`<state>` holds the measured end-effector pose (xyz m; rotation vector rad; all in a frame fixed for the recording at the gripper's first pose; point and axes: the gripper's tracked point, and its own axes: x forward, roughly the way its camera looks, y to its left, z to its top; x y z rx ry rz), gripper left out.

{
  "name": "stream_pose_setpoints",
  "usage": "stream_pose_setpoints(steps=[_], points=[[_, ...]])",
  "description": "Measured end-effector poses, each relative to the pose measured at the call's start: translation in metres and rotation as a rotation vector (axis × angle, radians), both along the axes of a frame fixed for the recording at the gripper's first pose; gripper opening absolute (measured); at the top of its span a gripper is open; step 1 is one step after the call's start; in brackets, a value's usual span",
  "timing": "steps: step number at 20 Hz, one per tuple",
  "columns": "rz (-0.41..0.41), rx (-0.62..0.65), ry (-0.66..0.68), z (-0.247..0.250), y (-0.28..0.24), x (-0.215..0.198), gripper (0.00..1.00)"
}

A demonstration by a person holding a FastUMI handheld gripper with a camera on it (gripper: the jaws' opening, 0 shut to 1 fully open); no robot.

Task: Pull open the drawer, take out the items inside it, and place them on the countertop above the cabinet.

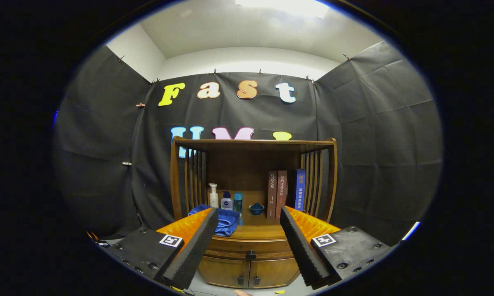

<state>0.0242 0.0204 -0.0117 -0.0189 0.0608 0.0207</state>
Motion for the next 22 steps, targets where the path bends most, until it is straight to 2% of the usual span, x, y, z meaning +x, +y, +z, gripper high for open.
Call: stream_pose_setpoints(steps=[11,22], points=[[0.002,0.007,0.074,-0.040,-0.004,0.029,0.99],[0.005,0.057,0.192,-0.136,-0.007,0.073,0.99]])
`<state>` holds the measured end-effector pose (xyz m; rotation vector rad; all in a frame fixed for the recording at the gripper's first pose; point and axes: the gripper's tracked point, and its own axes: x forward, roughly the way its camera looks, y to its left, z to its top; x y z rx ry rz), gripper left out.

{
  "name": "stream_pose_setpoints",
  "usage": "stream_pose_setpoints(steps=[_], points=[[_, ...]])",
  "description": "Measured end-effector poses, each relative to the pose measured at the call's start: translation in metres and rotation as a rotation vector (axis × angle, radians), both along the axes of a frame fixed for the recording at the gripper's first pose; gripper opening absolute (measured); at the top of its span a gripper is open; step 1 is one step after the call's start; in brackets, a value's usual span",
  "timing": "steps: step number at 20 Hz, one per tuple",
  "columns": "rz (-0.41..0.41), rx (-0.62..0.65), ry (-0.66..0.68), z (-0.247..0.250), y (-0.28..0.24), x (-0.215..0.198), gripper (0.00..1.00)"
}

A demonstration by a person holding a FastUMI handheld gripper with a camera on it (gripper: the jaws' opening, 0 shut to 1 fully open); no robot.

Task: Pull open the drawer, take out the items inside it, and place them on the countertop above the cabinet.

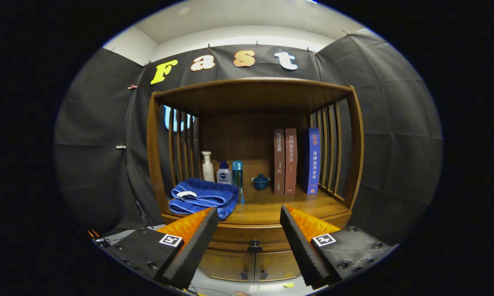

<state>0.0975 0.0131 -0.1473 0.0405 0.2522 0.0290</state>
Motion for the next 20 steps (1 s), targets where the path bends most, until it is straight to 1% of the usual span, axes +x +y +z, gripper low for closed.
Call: stream_pose_setpoints(steps=[4,8,10,13,16,17,18,19,20], points=[[-0.018,0.025,0.061,-0.054,-0.002,0.021,0.99],[-0.022,0.026,0.154,-0.099,0.004,0.044,0.99],[-0.022,0.018,0.167,-0.125,0.002,0.053,0.99],[-0.024,-0.004,0.212,-0.159,0.002,0.061,0.99],[-0.029,0.007,0.254,-0.183,0.001,0.061,0.99],[-0.037,0.009,0.268,-0.191,0.001,0.063,0.98],[-0.048,0.003,0.281,-0.197,-0.002,0.063,0.89],[-0.054,0.001,0.289,-0.203,-0.003,0.064,0.84],[-0.053,0.006,0.299,-0.209,-0.003,0.065,0.75]])
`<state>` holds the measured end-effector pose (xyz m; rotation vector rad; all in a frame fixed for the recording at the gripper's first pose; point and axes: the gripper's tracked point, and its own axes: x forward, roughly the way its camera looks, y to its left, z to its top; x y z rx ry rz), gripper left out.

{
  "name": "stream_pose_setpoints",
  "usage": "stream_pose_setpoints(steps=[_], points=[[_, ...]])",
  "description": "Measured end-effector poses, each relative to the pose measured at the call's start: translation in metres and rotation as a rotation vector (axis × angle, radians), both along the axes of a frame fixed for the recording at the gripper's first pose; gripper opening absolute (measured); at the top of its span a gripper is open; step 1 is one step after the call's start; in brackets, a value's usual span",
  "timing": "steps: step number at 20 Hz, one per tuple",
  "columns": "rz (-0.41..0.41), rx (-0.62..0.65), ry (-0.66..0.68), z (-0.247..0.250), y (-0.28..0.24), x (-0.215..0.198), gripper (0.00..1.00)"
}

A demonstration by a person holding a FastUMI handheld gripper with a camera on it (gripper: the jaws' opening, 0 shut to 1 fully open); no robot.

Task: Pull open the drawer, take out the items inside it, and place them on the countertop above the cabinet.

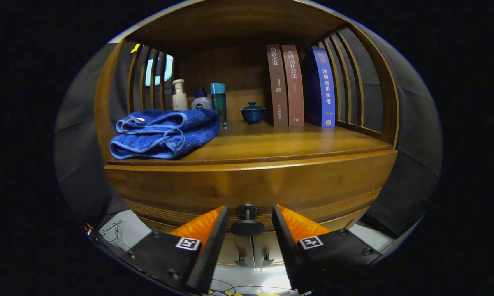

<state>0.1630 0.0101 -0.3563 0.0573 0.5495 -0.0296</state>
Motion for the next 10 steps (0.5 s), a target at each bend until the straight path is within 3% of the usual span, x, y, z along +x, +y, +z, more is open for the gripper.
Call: stream_pose_setpoints(steps=[1,4,5,7,10], points=[[-0.001,0.002,0.027,-0.006,0.000,-0.002,0.67],[0.019,0.022,0.095,-0.019,0.005,-0.006,0.60],[0.021,0.015,0.089,-0.020,-0.001,-0.003,0.52],[0.019,-0.004,0.085,-0.018,0.004,-0.004,0.51],[0.021,-0.024,0.074,-0.018,0.002,-0.001,0.41]])
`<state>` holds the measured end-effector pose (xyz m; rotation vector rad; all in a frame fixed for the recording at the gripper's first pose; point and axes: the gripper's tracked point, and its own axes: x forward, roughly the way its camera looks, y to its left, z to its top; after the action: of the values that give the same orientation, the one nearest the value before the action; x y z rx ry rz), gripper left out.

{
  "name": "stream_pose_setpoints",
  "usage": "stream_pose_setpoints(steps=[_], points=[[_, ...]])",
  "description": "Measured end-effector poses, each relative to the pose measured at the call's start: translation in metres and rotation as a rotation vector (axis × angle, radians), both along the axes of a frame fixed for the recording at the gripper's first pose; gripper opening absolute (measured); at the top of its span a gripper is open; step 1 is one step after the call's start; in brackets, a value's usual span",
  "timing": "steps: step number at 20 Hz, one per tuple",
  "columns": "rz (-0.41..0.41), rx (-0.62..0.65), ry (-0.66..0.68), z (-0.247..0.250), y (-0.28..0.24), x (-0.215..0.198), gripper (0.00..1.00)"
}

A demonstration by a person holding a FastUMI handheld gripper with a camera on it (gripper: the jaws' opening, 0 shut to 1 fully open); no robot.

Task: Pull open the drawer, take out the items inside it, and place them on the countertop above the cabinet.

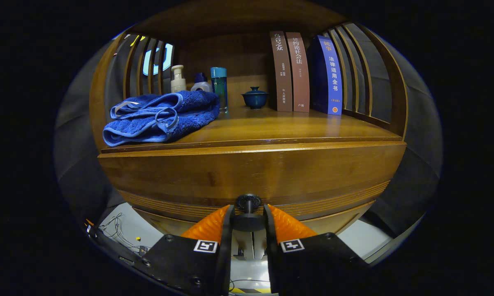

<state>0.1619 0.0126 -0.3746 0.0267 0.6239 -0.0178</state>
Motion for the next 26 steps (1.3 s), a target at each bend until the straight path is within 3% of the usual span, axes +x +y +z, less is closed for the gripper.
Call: stream_pose_setpoints(steps=[2,8,26], points=[[0.004,-0.021,0.001,0.001,0.000,-0.002,0.31],[0.007,-0.009,0.024,0.003,0.002,-0.009,0.31],[-0.001,-0.019,0.093,0.034,0.000,-0.151,0.31]])
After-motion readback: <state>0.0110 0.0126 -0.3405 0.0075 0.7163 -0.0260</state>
